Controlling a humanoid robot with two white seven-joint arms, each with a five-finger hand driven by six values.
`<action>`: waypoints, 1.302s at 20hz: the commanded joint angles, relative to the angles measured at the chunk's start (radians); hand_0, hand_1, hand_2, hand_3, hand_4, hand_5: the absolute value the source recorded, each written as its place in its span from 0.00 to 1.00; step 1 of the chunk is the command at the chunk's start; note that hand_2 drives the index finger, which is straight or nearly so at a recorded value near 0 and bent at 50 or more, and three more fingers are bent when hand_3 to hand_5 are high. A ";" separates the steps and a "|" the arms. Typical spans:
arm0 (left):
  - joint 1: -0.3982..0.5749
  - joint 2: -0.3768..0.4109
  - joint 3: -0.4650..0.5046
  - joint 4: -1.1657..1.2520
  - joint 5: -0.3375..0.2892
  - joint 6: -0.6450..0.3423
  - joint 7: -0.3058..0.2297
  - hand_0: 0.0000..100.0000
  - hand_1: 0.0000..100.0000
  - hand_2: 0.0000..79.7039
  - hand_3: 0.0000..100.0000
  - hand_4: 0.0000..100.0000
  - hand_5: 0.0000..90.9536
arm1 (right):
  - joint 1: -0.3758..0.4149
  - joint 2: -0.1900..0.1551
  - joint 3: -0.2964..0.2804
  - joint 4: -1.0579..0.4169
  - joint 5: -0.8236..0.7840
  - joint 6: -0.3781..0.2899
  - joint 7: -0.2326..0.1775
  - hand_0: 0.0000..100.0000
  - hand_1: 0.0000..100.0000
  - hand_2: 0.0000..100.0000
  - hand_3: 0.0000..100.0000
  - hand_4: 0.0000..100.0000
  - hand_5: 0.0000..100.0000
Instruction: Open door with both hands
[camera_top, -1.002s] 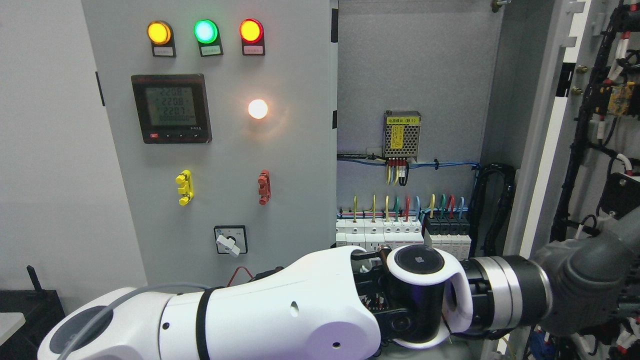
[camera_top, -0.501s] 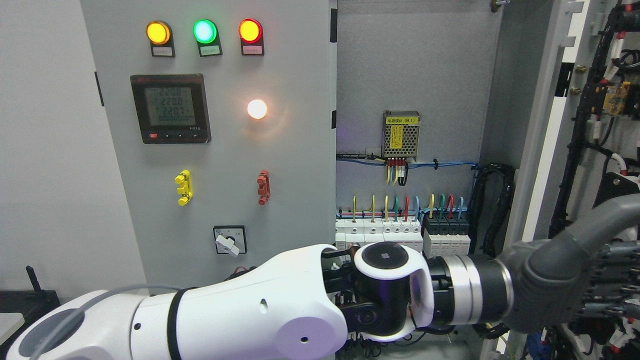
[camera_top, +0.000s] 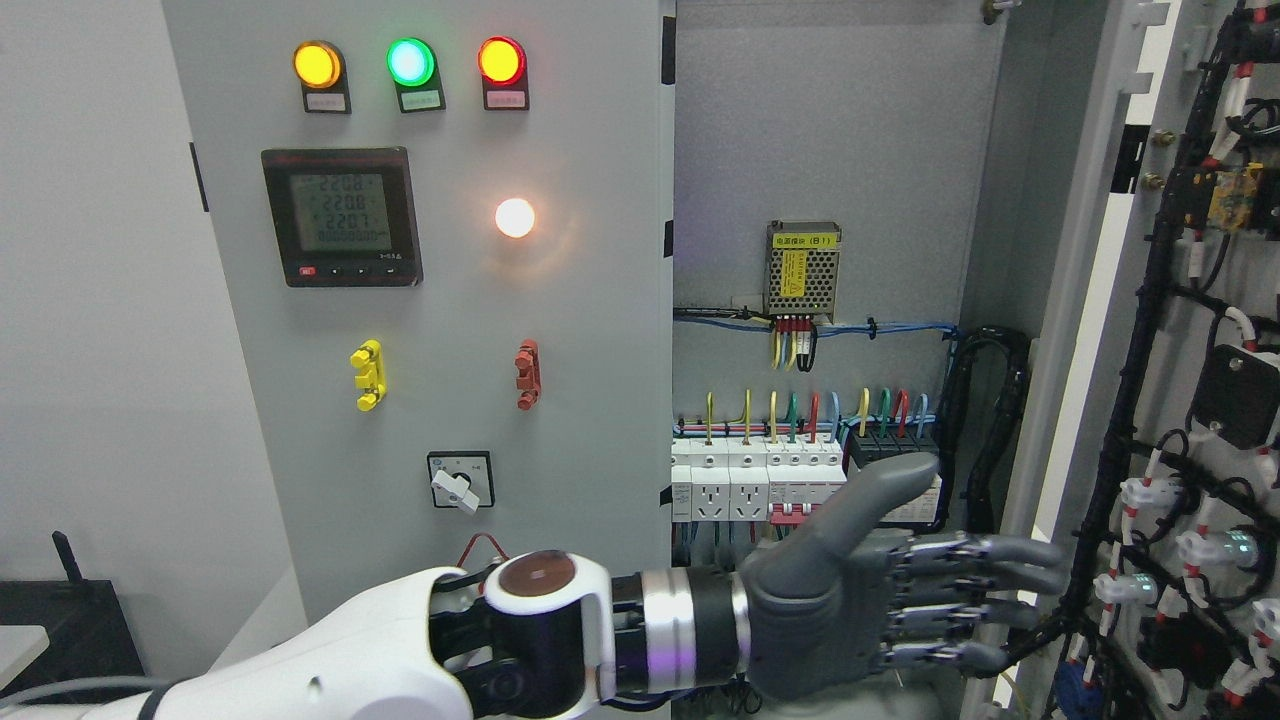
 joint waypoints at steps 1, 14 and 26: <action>0.287 0.462 0.221 -0.160 -0.090 0.001 -0.105 0.00 0.00 0.00 0.00 0.03 0.00 | 0.000 0.000 0.000 0.000 -0.015 0.000 0.005 0.11 0.00 0.00 0.00 0.00 0.00; 1.171 0.665 0.790 -0.068 -0.332 -0.004 -0.197 0.00 0.00 0.00 0.00 0.03 0.00 | 0.000 0.000 0.000 0.000 -0.015 0.000 0.005 0.11 0.00 0.00 0.00 0.00 0.00; 1.829 0.404 1.166 0.171 -0.691 -0.018 -0.200 0.00 0.00 0.00 0.00 0.03 0.00 | 0.000 0.000 0.000 0.000 -0.015 0.000 0.005 0.11 0.00 0.00 0.00 0.00 0.00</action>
